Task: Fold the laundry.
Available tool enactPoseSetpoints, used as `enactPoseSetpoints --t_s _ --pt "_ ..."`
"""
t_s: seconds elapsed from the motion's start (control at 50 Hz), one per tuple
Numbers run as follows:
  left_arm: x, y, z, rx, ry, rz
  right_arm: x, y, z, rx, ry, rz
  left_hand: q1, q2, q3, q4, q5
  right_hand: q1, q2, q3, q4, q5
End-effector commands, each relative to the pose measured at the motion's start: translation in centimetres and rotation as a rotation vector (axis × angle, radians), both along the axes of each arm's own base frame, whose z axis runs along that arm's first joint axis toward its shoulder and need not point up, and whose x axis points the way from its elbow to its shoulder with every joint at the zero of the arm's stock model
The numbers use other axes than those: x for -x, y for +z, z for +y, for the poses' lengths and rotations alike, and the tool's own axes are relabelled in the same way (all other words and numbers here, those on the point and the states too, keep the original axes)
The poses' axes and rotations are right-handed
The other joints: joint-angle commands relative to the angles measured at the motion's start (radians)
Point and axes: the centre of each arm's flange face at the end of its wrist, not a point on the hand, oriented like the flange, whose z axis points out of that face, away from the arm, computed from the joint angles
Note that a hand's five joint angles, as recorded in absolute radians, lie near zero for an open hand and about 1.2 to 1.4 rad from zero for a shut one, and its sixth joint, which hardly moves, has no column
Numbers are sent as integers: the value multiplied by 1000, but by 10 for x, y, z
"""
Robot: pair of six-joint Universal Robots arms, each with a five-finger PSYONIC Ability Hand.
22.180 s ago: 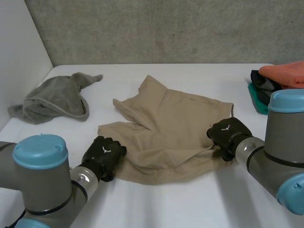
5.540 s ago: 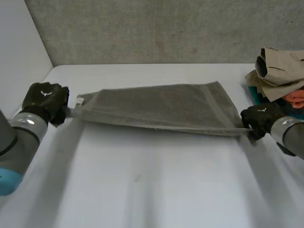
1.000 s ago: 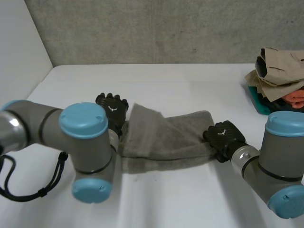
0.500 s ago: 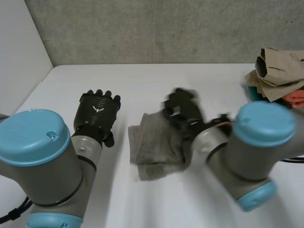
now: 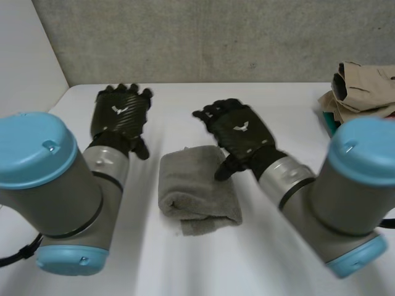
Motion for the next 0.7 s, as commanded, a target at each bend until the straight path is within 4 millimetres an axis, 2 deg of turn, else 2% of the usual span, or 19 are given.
enactPoseSetpoints --t_s 0.02,0.08,0.1,0.18,0.24,0.34,0.4,0.46,0.54,0.6,0.7 --pt "47 -15 18 -61 -191 67 22 -5 -31 -267 -34 -22 -17 -10 -16 -1 -5 -58 -43 -41 -34 -51" --pt "55 -32 20 -106 -196 30 14 -23 -39 -352 -22 21 -14 -7 -13 2 -2 -58 -43 -41 -34 -51" --pt "55 -46 19 -148 -180 -5 12 -26 -41 -367 -20 31 -8 -1 -7 8 3 -58 -43 -41 -34 -51" --pt "49 -74 18 -241 -116 -94 7 -45 -53 -446 -22 71 -8 -1 -7 8 3 -58 -43 -41 -34 -51" --pt "43 -86 20 -282 -80 -142 3 -63 -60 -494 -23 96 -5 2 -4 10 6 -58 -43 -41 -34 -51" --pt "37 -116 26 -362 -58 -222 1 -84 -64 -501 -22 157 -5 2 -4 10 6 -58 -43 -41 -34 -51" --pt "35 -124 28 -383 -58 -240 3 -89 -66 -456 -27 215 -5 2 -4 11 6 -58 -43 -41 -34 -51" --pt "34 -124 31 -388 -61 -245 6 -86 -69 -402 -52 261 -5 2 -4 11 6 -28 -12 -10 -4 -20" --pt "35 -115 30 -369 -64 -222 12 -80 -73 -308 -100 345 -11 -4 -10 5 1 49 64 66 73 56" --pt "36 -92 28 -324 -66 -176 15 -72 -71 -244 -117 394 -14 -7 -13 2 -2 52 67 69 76 59" --pt "35 -55 27 -248 -71 -107 6 -55 -60 -145 -100 361 -31 -25 -31 -16 -20 49 64 66 73 56"
